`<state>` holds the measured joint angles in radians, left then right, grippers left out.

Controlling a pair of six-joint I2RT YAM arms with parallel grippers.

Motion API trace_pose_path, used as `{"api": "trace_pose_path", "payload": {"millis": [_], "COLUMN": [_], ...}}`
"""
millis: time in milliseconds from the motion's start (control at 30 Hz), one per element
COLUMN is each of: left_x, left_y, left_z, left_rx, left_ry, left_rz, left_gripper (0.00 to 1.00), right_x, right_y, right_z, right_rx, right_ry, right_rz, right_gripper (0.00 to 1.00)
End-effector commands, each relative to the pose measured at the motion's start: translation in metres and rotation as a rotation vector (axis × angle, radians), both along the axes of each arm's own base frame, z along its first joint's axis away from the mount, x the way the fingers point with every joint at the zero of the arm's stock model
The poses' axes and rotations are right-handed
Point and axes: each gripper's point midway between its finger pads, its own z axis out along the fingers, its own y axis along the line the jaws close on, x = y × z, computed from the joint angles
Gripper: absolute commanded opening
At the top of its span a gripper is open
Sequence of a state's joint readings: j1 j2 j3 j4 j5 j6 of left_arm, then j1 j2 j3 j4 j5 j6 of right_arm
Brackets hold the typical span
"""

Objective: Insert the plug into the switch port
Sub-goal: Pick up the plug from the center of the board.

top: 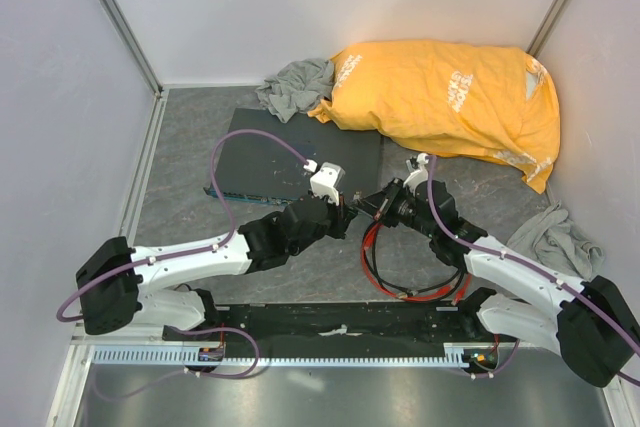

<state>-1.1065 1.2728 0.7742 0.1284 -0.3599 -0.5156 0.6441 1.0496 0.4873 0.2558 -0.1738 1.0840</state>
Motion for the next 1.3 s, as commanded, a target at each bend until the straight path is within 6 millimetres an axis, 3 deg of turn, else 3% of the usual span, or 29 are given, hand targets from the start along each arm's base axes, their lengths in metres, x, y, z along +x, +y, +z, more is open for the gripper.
{"api": "trace_pose_path", "payload": {"millis": [0,100,333,500,800,833,1067,1267], "left_x": [0.012,0.010,-0.003,-0.011,-0.021,-0.021,-0.017,-0.019], "left_y": [0.004,0.008,0.025,0.040,0.030,0.032,0.037,0.035], "left_z": [0.010,0.009,0.009,0.014,0.019,0.013,0.011,0.015], "left_rx": [0.007,0.032,0.130,0.178,0.195,0.224,0.256,0.250], "left_ry": [-0.035,-0.041,-0.114,-0.181,-0.211,-0.195,-0.180,-0.190], "left_rz": [0.053,0.043,-0.060,-0.120,-0.225,-0.231,-0.198,-0.218], "left_gripper": [0.02,0.02,0.01,0.01,0.02,0.02,0.02,0.01], "right_x": [-0.006,-0.006,0.000,0.004,-0.001,-0.002,0.001,0.001], "right_y": [0.011,0.009,0.002,-0.001,0.017,0.017,0.001,0.004], "right_z": [0.019,0.016,0.021,0.022,0.033,0.035,0.029,0.027], "right_rx": [0.080,0.077,0.065,0.069,0.142,0.148,0.076,0.067], "right_ry": [-0.039,-0.035,-0.063,-0.064,-0.084,-0.089,-0.112,-0.110], "right_rz": [0.041,0.030,0.002,0.005,0.108,0.116,0.041,0.060], "right_gripper": [0.00,0.04,0.49,0.64,0.64,0.63,0.62,0.62]}}
